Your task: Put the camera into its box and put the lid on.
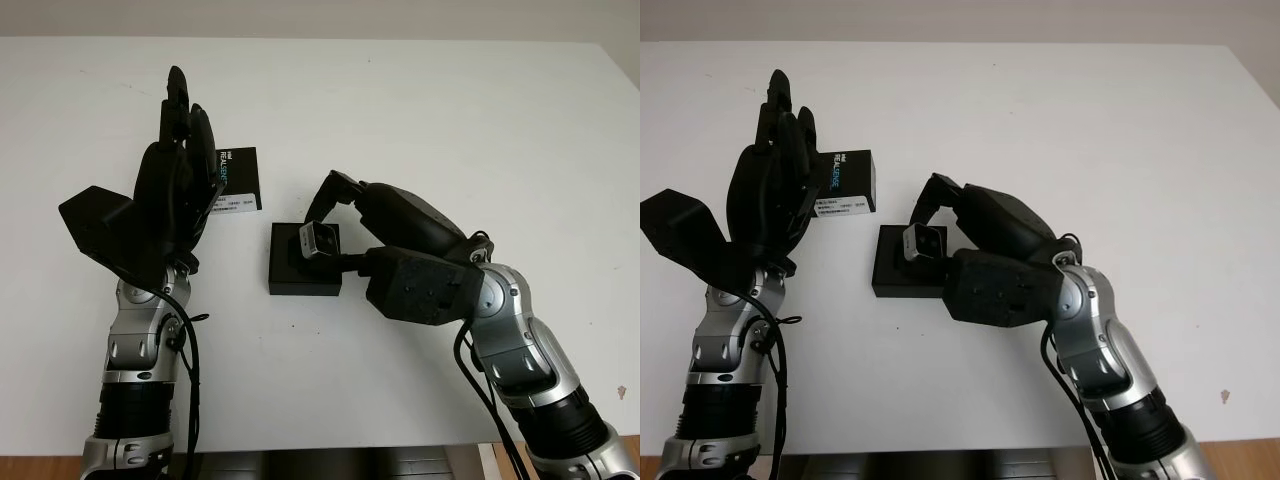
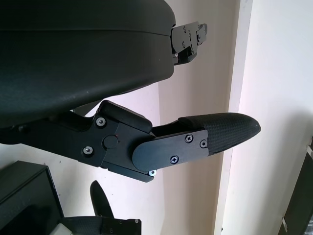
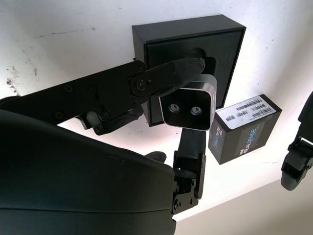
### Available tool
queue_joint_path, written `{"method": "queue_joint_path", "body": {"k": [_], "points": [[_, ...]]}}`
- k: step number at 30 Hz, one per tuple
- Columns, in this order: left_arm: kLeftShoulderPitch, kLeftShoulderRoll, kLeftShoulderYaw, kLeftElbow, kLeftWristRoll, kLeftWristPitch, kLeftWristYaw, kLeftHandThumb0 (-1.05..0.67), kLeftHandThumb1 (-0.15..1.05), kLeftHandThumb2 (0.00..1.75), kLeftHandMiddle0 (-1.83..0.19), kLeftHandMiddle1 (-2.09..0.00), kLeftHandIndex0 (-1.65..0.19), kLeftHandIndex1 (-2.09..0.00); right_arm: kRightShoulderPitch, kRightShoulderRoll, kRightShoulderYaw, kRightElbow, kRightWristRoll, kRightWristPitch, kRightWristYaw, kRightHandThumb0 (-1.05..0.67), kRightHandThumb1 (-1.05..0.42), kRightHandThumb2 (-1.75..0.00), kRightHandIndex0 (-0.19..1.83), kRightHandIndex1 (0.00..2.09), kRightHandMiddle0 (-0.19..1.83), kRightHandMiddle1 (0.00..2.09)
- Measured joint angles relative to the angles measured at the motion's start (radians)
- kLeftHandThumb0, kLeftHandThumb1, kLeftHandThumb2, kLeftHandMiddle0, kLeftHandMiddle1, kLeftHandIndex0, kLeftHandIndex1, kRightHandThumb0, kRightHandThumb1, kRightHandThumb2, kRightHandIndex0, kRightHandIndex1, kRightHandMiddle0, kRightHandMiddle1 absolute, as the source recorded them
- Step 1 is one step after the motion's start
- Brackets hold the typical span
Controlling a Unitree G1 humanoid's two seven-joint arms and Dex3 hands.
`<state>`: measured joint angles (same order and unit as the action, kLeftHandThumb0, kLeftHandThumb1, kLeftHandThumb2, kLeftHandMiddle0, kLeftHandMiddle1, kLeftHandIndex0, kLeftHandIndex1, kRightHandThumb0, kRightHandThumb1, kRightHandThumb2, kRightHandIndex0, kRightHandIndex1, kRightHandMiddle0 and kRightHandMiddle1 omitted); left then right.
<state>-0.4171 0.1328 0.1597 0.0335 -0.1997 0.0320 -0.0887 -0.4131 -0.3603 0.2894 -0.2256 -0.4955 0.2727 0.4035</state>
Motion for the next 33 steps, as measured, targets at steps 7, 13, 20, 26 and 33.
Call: {"method": "queue_joint_path", "body": {"k": [7,13,20,26,33], "points": [[0.000,-0.007,0.000,0.000,0.001,0.000,0.008,-0.82,1.05,0.63,0.19,0.00,0.19,0.00,-0.008,0.013,0.005,0.031,0.002,-0.024,-0.010,-0.34,-1.05,-0.30,0.15,0.42,0.27,2.09],[0.000,-0.008,0.000,0.000,0.001,0.000,0.002,-0.82,1.05,0.64,0.19,0.00,0.19,0.00,-0.008,0.017,0.009,0.048,0.010,-0.070,-0.020,-0.33,-1.05,-0.28,0.16,0.45,0.08,1.99],[0.000,-0.008,0.002,0.000,0.001,-0.001,0.003,-0.82,1.05,0.63,0.19,0.00,0.19,0.00,-0.008,0.017,0.019,0.062,0.005,-0.103,-0.025,-0.34,-1.05,-0.28,0.11,0.59,0.16,2.09],[0.000,-0.008,0.002,0.000,0.001,-0.001,0.003,-0.82,1.05,0.63,0.19,0.00,0.19,0.00,-0.007,0.018,0.021,0.062,0.001,-0.106,-0.026,-0.33,-1.05,-0.29,0.06,0.69,0.12,2.09],[0.000,-0.008,0.002,0.000,0.001,-0.002,0.003,-0.82,1.05,0.63,0.19,0.00,0.19,0.00,-0.007,0.017,0.020,0.069,0.001,-0.125,-0.034,-0.32,-1.05,-0.30,0.02,0.74,0.02,2.05]]}}
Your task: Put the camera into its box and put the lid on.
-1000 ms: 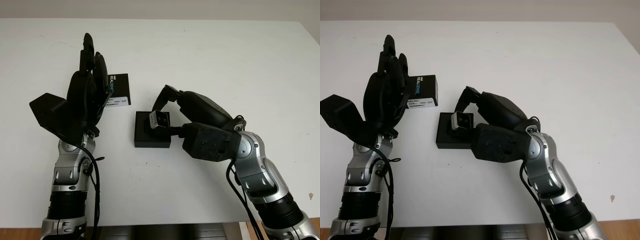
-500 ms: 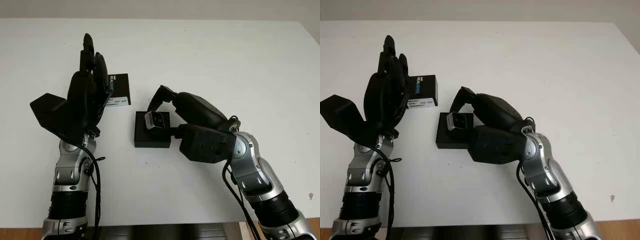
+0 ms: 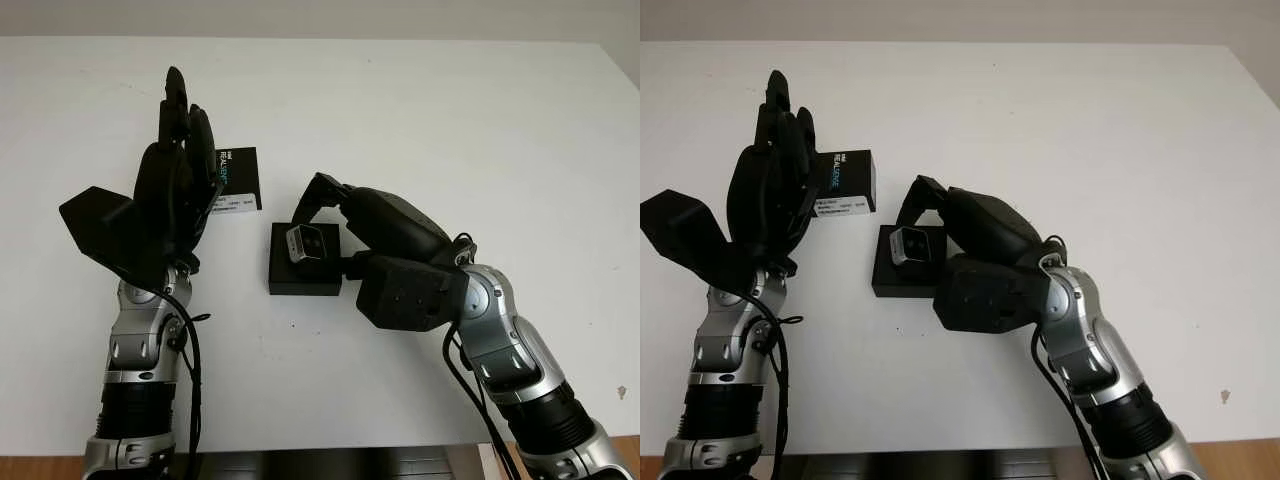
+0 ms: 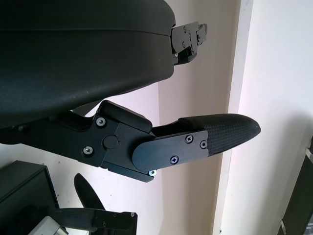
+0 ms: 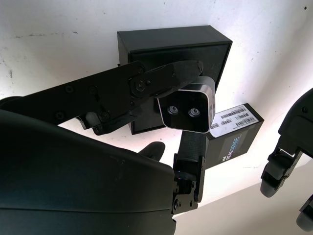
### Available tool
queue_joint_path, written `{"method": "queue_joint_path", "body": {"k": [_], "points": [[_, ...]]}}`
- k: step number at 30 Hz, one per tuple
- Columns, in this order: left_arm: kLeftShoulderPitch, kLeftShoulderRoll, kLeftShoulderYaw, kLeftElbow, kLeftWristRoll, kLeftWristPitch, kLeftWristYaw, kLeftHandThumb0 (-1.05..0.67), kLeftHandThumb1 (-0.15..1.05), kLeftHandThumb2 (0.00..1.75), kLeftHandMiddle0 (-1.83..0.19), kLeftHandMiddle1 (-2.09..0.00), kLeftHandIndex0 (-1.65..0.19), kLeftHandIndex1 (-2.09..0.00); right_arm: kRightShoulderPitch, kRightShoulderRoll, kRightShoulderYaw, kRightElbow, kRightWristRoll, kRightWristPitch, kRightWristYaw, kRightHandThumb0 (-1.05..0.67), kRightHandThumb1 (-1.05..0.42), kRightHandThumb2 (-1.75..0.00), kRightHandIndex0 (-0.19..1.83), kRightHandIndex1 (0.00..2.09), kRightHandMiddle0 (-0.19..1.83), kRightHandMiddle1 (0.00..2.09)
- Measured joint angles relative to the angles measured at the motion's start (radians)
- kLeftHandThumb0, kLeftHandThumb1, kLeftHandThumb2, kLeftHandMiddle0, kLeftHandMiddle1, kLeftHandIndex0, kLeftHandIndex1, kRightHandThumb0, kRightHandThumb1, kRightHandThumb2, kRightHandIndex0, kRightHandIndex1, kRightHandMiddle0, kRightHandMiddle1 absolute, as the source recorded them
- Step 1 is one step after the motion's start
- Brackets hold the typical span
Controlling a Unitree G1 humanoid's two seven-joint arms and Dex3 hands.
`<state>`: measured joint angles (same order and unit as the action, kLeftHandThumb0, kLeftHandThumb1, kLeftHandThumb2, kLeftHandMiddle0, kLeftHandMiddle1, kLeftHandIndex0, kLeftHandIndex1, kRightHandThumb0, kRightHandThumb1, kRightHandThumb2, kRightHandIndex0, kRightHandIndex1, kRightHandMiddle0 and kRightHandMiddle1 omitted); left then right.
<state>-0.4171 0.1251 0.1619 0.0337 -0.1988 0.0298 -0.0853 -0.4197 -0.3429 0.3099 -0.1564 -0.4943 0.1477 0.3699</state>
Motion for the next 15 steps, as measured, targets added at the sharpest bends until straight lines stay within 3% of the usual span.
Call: {"method": "queue_joint_path", "body": {"k": [9,15], "points": [[0.000,0.000,0.001,0.000,0.000,-0.004,-0.001,-0.82,1.05,0.63,0.19,0.00,0.19,0.00,0.000,-0.001,-0.001,0.006,-0.005,0.009,0.000,-0.34,-1.05,-0.27,0.01,0.75,0.02,2.09],[0.000,0.000,0.001,0.000,0.000,-0.005,-0.003,-0.81,1.05,0.63,0.19,0.00,0.19,0.00,0.002,0.005,-0.002,0.004,-0.005,0.052,0.001,-0.36,-1.05,-0.29,0.01,0.74,0.13,2.09]]}}
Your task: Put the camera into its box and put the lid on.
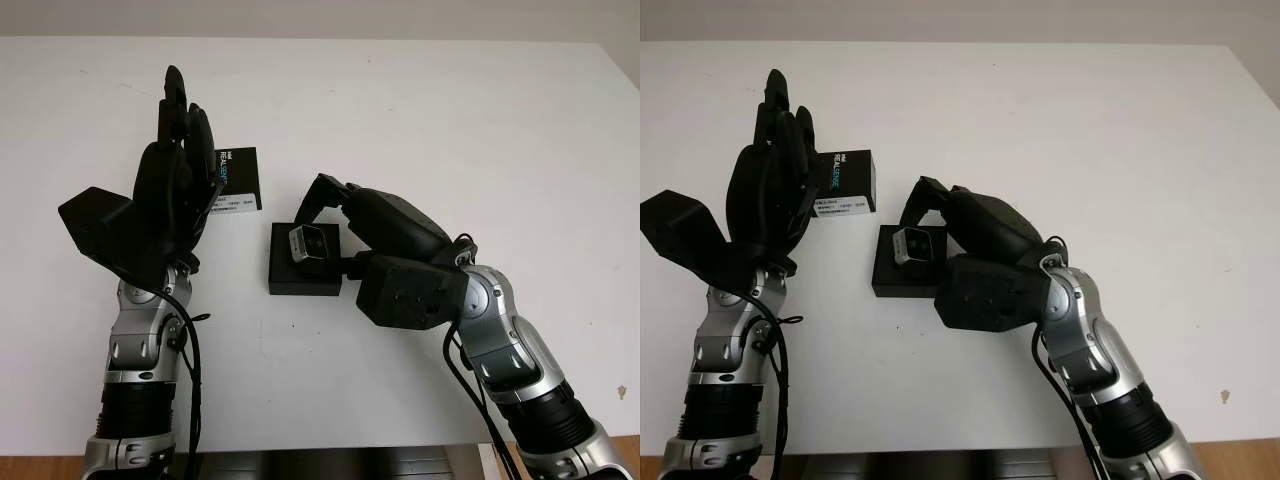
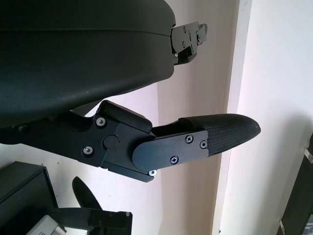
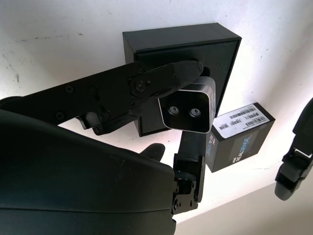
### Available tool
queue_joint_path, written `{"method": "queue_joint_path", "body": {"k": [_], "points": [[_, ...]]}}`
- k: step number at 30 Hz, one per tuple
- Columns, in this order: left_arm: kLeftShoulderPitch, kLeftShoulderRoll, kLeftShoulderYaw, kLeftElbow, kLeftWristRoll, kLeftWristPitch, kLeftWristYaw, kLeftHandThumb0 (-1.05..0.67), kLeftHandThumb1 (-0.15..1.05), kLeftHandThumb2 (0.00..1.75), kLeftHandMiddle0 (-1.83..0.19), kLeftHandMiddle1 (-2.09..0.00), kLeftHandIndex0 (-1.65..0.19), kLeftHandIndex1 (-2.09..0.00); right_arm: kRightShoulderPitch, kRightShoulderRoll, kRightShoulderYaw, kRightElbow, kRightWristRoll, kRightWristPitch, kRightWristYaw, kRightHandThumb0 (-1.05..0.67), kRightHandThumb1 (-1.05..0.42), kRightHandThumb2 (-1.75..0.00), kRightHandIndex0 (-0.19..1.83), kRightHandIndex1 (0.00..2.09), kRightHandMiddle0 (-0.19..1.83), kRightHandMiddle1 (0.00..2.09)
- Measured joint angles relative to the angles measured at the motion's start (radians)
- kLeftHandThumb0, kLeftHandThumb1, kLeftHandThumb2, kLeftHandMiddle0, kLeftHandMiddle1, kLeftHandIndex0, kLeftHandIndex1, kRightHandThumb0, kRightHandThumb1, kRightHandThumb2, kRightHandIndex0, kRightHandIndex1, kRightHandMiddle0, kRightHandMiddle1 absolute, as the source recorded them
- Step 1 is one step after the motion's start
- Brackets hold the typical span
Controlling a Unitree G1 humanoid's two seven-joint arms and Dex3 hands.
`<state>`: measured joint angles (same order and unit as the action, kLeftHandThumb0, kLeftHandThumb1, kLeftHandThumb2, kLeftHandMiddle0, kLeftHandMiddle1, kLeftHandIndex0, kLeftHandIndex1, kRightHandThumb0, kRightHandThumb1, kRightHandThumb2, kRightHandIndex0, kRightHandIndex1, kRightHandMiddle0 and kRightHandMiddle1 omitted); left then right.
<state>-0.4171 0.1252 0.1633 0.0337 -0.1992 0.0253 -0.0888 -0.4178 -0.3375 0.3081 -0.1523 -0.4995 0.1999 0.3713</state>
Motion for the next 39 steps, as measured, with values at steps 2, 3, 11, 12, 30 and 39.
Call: {"method": "queue_joint_path", "body": {"k": [2,3,11,12,30,39], "points": [[0.000,0.000,0.002,0.000,-0.001,0.000,-0.001,-0.81,1.05,0.62,0.19,0.00,0.19,0.00,0.000,0.005,0.000,-0.001,0.000,0.013,0.003,-0.36,-1.05,-0.30,0.02,0.73,0.18,2.09],[0.000,0.000,0.004,0.000,-0.003,0.000,-0.001,-0.82,1.05,0.61,0.19,0.00,0.19,0.00,0.000,0.006,0.000,-0.002,-0.001,0.019,0.005,-0.36,-1.05,-0.30,0.03,0.73,0.17,2.09],[0.000,0.000,0.009,0.000,-0.004,-0.002,-0.002,-0.82,1.05,0.61,0.19,0.00,0.19,0.00,0.003,0.005,0.002,-0.006,-0.020,0.016,0.005,-0.36,-1.05,-0.31,0.03,0.74,0.26,2.09],[0.000,0.000,0.010,0.000,-0.005,-0.002,-0.002,-0.82,1.05,0.61,0.19,0.00,0.19,0.00,0.004,0.005,0.002,-0.008,-0.024,0.015,0.006,-0.36,-1.05,-0.31,0.04,0.74,0.27,2.09],[0.000,0.000,0.013,0.000,-0.004,-0.002,0.000,-0.82,1.05,0.60,0.19,0.00,0.19,0.00,0.032,-0.040,-0.002,-0.015,0.010,-0.028,0.072,-0.63,-1.05,-0.14,-0.04,0.13,-0.17,1.02],[0.000,-0.001,0.015,0.000,-0.008,-0.002,0.001,-0.82,1.05,0.58,0.19,0.00,0.19,0.00,0.034,-0.051,-0.006,-0.013,0.024,-0.051,0.073,-0.60,-1.05,-0.08,-0.02,0.10,-0.16,1.03]]}}
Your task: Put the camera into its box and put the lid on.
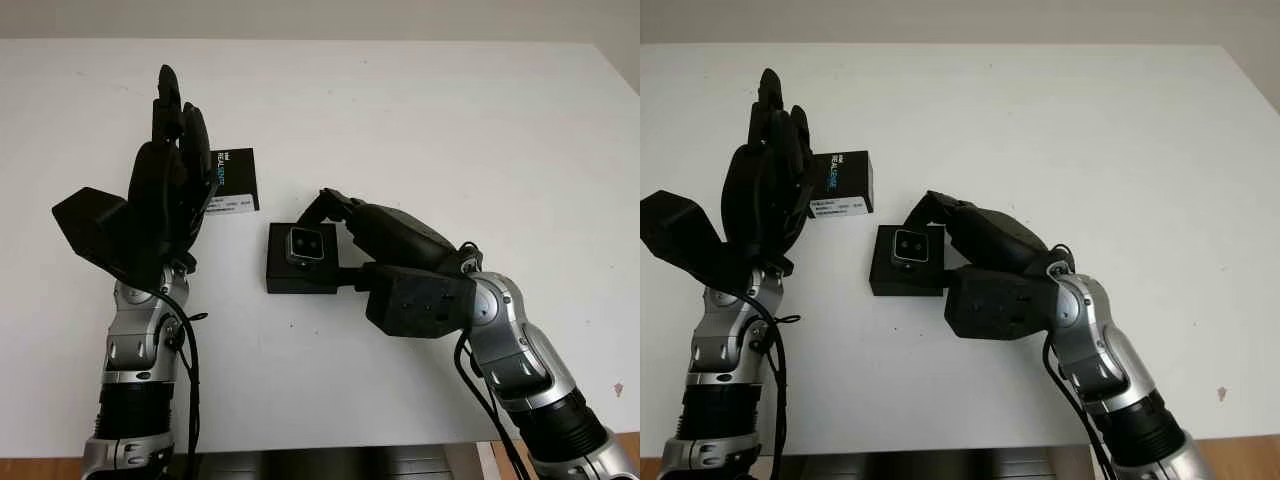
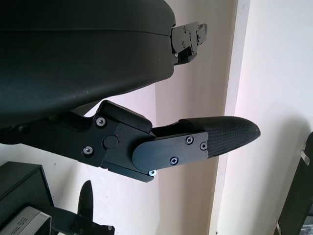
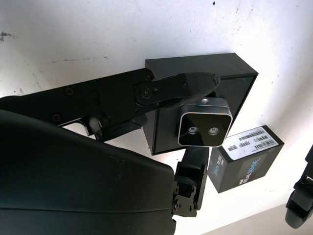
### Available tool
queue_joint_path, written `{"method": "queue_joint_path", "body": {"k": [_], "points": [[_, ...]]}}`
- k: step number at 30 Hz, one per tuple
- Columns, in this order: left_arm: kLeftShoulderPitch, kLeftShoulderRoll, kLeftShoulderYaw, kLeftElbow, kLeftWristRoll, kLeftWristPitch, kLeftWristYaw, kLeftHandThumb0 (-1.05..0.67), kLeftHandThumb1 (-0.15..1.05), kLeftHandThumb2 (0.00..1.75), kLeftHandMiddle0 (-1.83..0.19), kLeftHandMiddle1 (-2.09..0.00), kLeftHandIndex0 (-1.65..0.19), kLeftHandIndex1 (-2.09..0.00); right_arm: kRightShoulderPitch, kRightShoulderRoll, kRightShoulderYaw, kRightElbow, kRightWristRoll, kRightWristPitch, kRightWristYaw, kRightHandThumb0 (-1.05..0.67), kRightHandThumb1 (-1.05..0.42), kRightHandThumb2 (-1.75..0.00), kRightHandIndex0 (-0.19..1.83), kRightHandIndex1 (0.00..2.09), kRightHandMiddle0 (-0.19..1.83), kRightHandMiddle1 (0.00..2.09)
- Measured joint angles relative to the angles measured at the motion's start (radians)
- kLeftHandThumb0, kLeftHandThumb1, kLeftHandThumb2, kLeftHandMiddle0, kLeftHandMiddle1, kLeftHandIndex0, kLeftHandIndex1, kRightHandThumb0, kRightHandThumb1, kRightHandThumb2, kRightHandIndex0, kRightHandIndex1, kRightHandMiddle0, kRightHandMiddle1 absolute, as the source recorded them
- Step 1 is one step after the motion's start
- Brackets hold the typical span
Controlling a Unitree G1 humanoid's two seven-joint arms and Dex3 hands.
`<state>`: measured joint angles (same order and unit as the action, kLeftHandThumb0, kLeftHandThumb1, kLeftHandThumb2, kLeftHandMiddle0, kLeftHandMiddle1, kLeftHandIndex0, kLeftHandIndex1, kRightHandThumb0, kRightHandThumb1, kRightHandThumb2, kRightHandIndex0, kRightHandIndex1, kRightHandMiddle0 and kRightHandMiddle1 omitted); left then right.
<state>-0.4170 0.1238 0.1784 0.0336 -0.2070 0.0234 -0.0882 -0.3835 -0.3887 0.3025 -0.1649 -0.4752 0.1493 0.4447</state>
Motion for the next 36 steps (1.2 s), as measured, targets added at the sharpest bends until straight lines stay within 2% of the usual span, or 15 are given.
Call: {"method": "queue_joint_path", "body": {"k": [11,17,22,25,29,33,36], "points": [[0.002,-0.001,0.001,0.000,0.000,0.000,-0.008,-0.82,1.05,0.59,0.19,0.00,0.19,0.00,0.005,0.003,-0.041,0.051,0.057,-0.145,-0.097,-0.59,-1.04,-0.05,0.03,0.10,-0.17,1.12],[0.010,-0.001,0.000,0.000,0.007,0.000,-0.007,-0.83,1.05,0.59,0.19,0.00,0.19,0.00,-0.082,0.008,-0.070,0.126,0.068,-0.227,-0.152,-0.59,-1.00,-0.04,0.11,0.12,-0.12,1.15],[0.021,-0.001,-0.001,0.000,0.008,0.000,-0.007,-0.83,1.05,0.60,0.19,0.00,0.19,0.00,-0.168,0.028,-0.098,0.212,0.084,-0.313,-0.227,-0.64,-0.94,-0.05,0.24,0.21,-0.11,1.36],[0.021,-0.001,-0.002,0.000,0.008,0.000,-0.007,-0.83,1.05,0.60,0.19,0.00,0.19,0.00,-0.198,0.038,-0.106,0.236,0.089,-0.329,-0.247,-0.68,-0.92,-0.05,0.25,0.24,-0.15,1.40],[0.021,-0.001,-0.001,0.000,0.008,0.000,-0.008,-0.83,1.05,0.59,0.19,0.00,0.19,0.00,-0.212,0.033,-0.116,0.245,0.127,-0.360,-0.216,-0.68,-0.98,-0.06,0.18,0.25,-0.16,1.21],[0.021,0.000,0.000,0.000,0.007,-0.001,-0.009,-0.82,1.05,0.59,0.19,0.00,0.19,0.00,-0.214,-0.036,-0.092,0.277,0.143,-0.478,-0.095,-0.74,-1.04,-0.36,0.03,0.15,-0.18,0.79],[0.021,-0.001,0.001,0.000,0.007,-0.005,-0.008,-0.82,1.05,0.58,0.19,0.00,0.19,0.00,-0.214,-0.100,-0.058,0.319,0.114,-0.622,-0.047,-0.79,-1.05,-0.44,0.00,0.11,-0.19,0.61]]}}
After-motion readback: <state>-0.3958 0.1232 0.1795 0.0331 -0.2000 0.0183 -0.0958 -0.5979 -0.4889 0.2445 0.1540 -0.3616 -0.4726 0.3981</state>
